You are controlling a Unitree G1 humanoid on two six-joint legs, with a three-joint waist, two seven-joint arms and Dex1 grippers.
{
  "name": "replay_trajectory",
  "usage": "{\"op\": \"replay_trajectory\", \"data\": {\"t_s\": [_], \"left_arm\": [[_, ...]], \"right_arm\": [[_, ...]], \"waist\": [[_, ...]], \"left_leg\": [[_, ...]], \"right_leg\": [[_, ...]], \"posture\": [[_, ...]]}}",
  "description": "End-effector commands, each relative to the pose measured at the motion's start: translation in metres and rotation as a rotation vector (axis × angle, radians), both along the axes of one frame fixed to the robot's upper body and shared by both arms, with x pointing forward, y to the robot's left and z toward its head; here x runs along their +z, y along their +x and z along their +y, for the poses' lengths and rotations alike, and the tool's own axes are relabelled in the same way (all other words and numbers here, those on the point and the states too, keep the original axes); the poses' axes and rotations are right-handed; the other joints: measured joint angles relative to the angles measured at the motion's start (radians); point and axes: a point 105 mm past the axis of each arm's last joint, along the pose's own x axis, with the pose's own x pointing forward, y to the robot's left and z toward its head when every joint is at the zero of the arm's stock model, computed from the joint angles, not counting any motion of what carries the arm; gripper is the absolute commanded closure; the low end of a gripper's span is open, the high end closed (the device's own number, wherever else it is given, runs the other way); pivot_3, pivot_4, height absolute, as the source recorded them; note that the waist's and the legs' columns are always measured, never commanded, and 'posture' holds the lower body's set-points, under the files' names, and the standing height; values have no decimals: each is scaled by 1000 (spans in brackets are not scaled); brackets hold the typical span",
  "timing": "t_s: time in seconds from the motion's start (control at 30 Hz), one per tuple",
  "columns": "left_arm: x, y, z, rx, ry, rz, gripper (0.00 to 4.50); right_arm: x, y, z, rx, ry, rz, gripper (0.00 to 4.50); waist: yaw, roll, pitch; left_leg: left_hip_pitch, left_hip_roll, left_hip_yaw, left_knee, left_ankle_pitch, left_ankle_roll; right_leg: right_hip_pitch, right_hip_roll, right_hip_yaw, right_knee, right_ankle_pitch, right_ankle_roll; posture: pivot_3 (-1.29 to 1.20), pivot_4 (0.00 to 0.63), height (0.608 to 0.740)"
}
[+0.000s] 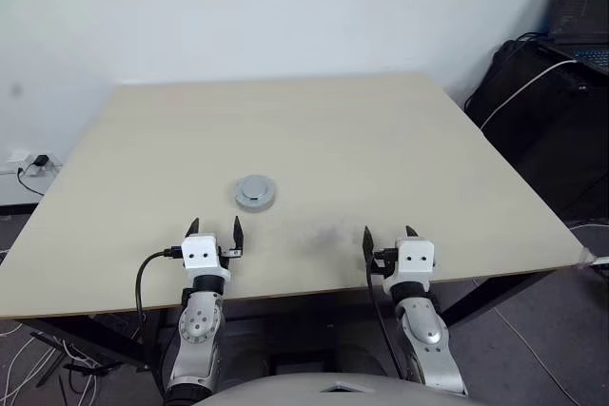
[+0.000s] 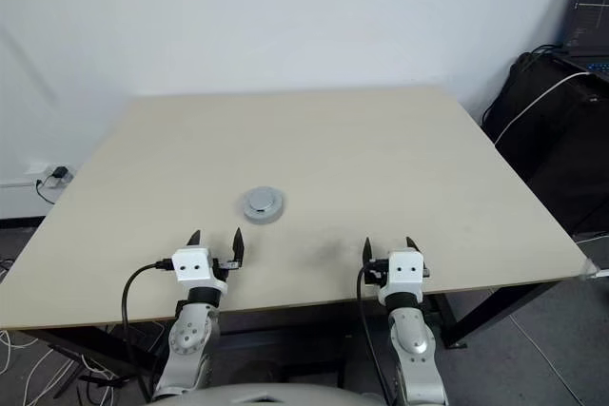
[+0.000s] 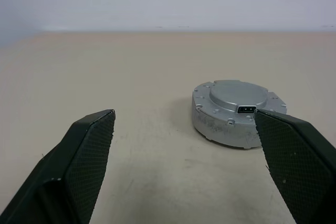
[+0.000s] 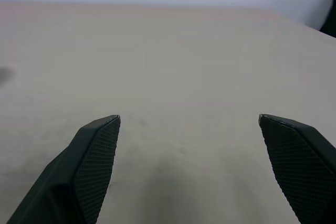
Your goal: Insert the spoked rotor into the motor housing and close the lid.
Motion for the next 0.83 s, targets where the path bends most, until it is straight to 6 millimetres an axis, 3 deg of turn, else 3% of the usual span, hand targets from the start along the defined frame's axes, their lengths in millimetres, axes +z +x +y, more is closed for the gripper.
{"op": "replay_trajectory", "data": {"t_s": [0.03, 0.83], "left_arm": [[9, 4, -2, -15, -14, -42, 28], [5, 5, -9, -42, -57, -24, 28]], "right_arm": [[13, 7, 8, 36, 26, -69, 0], [12, 11, 6, 42, 49, -75, 0]], "waist": [[0, 0, 0], [0, 1, 2]], "left_leg": [[0, 0, 0, 0, 0, 0], [0, 0, 0, 0, 0, 0]], "right_leg": [[0, 0, 0, 0, 0, 0], [0, 0, 0, 0, 0, 0]], "posture": [[0, 0, 740], [0, 0, 740]]}}
